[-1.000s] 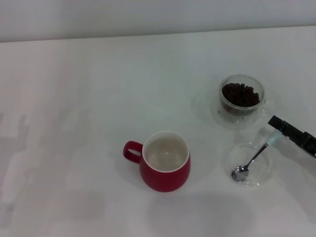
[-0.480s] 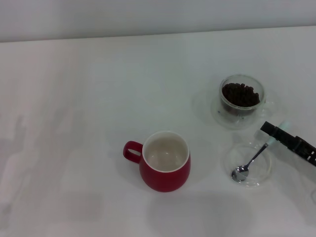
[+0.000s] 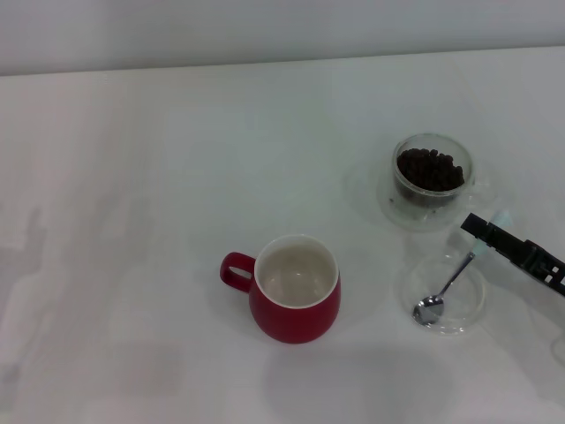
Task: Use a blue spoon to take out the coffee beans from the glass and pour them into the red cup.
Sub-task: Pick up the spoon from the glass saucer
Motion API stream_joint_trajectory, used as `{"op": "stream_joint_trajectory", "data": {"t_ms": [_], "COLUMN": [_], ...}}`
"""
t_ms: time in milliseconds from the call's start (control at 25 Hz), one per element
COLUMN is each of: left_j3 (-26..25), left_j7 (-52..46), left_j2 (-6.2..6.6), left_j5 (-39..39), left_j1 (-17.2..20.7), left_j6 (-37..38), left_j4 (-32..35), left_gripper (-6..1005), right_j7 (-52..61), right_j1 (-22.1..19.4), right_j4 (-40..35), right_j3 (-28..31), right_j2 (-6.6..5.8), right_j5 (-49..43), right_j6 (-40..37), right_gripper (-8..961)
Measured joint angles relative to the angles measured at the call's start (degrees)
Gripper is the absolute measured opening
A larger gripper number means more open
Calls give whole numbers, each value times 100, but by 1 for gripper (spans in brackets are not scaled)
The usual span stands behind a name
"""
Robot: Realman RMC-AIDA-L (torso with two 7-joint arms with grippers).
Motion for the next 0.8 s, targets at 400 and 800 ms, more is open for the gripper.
{"op": "stream_joint_trajectory", "data": {"t_ms": [400, 800], "left_j3": [-1, -1], "left_j7": [0, 0], "left_j2": [-6, -8], "left_j5": [-8, 6], "left_j1": [0, -13], "left_j6": [-6, -6], "left_j4": [-61, -61], "left_gripper": [561, 561], "right_j7": [56, 23], "right_j1": [27, 49], "right_j4": [-35, -111], "right_j3": [17, -97], "right_j2": [-17, -41], "right_j5": [-17, -22], "right_j6": [142, -99], "right_gripper": [655, 543]}}
